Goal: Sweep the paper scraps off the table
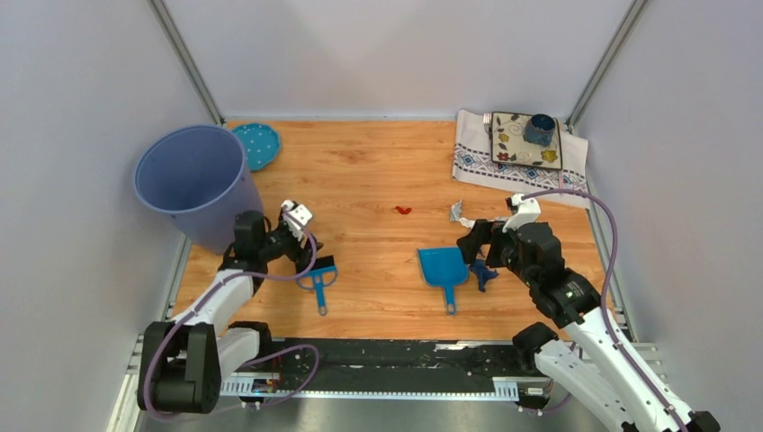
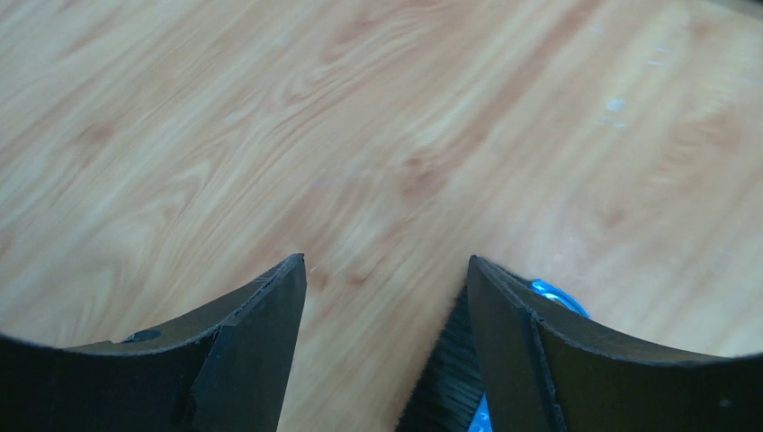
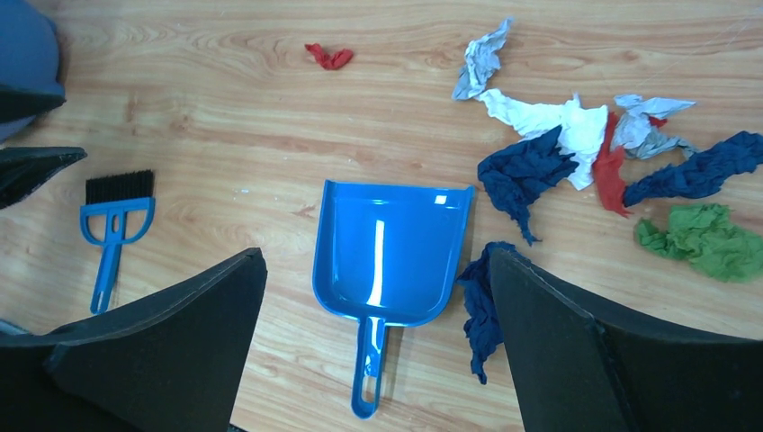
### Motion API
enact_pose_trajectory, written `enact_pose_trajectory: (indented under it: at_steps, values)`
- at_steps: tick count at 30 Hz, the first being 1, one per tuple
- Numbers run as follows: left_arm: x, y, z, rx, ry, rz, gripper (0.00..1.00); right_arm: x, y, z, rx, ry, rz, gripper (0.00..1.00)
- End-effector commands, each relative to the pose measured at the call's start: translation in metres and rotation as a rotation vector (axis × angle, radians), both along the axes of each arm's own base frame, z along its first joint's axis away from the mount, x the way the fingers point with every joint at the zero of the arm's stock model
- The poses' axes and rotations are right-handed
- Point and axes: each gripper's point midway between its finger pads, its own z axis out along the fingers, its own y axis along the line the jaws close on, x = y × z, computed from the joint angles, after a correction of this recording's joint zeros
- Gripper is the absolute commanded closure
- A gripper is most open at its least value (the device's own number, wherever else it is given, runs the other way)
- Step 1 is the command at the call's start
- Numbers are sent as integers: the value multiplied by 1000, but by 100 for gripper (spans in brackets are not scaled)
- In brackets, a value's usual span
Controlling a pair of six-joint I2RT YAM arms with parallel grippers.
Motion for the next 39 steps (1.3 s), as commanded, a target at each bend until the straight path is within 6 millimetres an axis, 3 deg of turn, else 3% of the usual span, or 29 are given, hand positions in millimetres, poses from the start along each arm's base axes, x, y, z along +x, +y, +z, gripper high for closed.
enact_pose_trajectory:
  at_steps: [1,2,3,4,5,9,11,13,19,23,30,35,39]
  values:
    - [-81,-41,-7,145,52,-647,25,-3,9,16,17,-12,62,1]
    - [-107,-41,-4,151,108,-734,25,-4,10,14,11,-1,69,1]
    - [-118,-42,-4,181,82,-805,25,-4,10,13,7,2,71,1]
    - [-121,-40,-3,266,-35,-908,26,-5,10,13,5,3,75,1]
    - [-134,-36,-5,297,-22,-960,26,-5,10,12,4,6,79,1]
    - [-153,-17,-29,545,-28,-1167,31,-5,11,9,6,4,84,1]
    - [-173,-12,-33,568,-20,-1330,36,-4,12,9,11,3,82,1]
    - [-181,-13,-37,592,-22,-1423,36,-4,12,6,10,11,82,1]
    - [-174,-14,-45,694,-48,-1555,36,-9,16,1,18,41,106,1]
    - [-153,-24,-46,723,-106,-1543,36,-9,16,-4,27,57,96,1]
    - [-157,-43,-39,670,-118,-1581,36,-10,17,-12,21,81,100,1]
    - [-159,-27,-63,748,-61,-1628,36,-10,19,-11,19,84,108,1]
    - [-148,-20,-80,846,-100,-1622,36,-10,18,-13,13,90,108,1]
